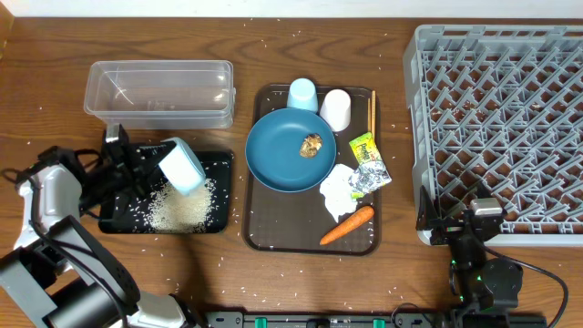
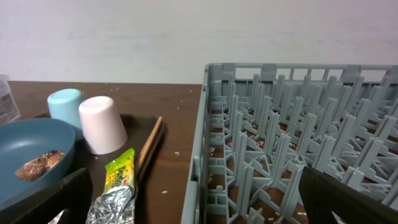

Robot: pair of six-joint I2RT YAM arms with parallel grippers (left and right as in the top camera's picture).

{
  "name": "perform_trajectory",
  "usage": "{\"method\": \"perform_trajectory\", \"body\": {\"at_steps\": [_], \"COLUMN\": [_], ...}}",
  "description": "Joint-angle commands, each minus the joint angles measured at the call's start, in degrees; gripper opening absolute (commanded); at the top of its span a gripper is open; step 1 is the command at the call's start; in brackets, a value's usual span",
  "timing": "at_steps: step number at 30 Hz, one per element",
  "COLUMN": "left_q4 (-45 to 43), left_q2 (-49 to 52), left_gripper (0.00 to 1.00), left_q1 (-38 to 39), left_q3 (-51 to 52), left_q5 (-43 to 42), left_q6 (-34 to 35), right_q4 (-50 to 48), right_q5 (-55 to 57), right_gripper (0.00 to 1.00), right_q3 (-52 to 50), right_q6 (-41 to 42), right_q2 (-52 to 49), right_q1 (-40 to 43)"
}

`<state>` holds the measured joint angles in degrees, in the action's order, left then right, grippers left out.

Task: Sort waste into correct bins and load items into the dishwasher rack
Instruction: 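Tilt the bowl with the left gripper to pour rice onto the black tray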

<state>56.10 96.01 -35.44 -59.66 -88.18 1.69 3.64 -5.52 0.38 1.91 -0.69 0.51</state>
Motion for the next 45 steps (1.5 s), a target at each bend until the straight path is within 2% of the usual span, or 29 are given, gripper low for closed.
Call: {"method": "perform_trajectory", "body": {"at_steps": [1, 3, 4, 6, 11, 13, 16, 17, 19, 20, 22, 24, 25, 32, 38, 40, 44, 45], "left_q4": [-0.55, -3.56, -6.75, -7.17, -4.68, -2.19, -0.28, 0.94, 0.61, -0.24, 5.18, 13.11, 15.21, 16.46, 19.34, 17.49, -2.93, -2.95], "left_q2": [-0.17, -0.17, -0.17, -0.17, -0.22, -0.33, -0.68, -0.83, -0.85, -0.7, -0.63, -0.66, -0.66, -0.66, -0.96, -1.2, -0.7, -0.72], "left_gripper": [0.06, 0.06, 0.06, 0.06, 0.06, 0.06, 0.06, 0.06, 0.06, 0.06, 0.06, 0.06, 0.06, 0.06, 0.06, 0.06, 0.06, 0.06], "left_q1": [0.17, 0.17, 0.17, 0.2, 0.22, 0.28, 0.44, 0.52, 0.55, 0.52, 0.57, 0.9, 0.83, -0.92, -0.92, -1.01, -3.08, -3.06], "left_q3": [-0.57, -0.57, -0.57, -0.57, -0.57, -0.57, -0.57, -0.57, -0.57, -0.57, -0.55, -0.57, -0.74, -0.81, -1.22, -1.22, -1.16, -1.07], "left_q5": [1.4, 2.38, 5.84, 14.95, 16.39, 12.72, 1.55, -1.4, -1.07, 1.22, 3.8, -1.99, -1.95, -1.97, -1.97, -1.92, -1.81, -2.01], "left_q6": [1.18, -1.25, -1.51, 3.58, 10.69, 10.69, 3.02, -1.62, -6.78, -6.25, 0.98, -2.19, -1.38, 9.18, 9.7, 9.38, 10.21, 10.19], "right_q4": [0.22, 0.22, 0.22, 0.24, 0.22, 0.24, 0.22, 0.24, 0.22, 0.22, 0.24, 0.24, 0.22, 0.22, 0.24, 0.24, 0.24, 0.24], "right_q5": [0.13, 0.13, 0.13, 0.13, 0.13, 0.13, 0.13, 0.13, 0.13, 0.13, 0.13, 0.13, 0.13, 0.13, 0.13, 0.13, 0.13, 0.13], "right_gripper": [0.99, 0.99, 0.99, 0.99, 0.99, 0.99, 0.99, 0.99, 0.99, 0.99, 0.99, 0.99, 0.99, 0.99, 0.99, 0.99, 0.99, 0.99], "right_q3": [-0.07, -0.07, -0.07, -0.07, -0.07, -0.07, -0.07, -0.07, -0.07, -0.07, -0.07, -0.07, -0.07, -0.07, -0.07, -0.07, -0.07, -0.07], "right_q6": [0.15, 0.15, 0.15, 0.15, 0.15, 0.15, 0.15, 0.15, 0.15, 0.15, 0.15, 0.15, 0.15, 0.15, 0.15, 0.15, 0.15, 0.15], "right_q2": [0.31, 0.31, 0.31, 0.31, 0.31, 0.31, 0.31, 0.31, 0.31, 0.31, 0.31, 0.31, 0.31, 0.31, 0.31, 0.31, 0.31, 0.31], "right_q1": [0.7, 0.7, 0.7, 0.7, 0.7, 0.7, 0.7, 0.7, 0.7, 0.7, 0.7, 0.7, 0.7, 0.7, 0.7, 0.7, 0.7, 0.7]}}
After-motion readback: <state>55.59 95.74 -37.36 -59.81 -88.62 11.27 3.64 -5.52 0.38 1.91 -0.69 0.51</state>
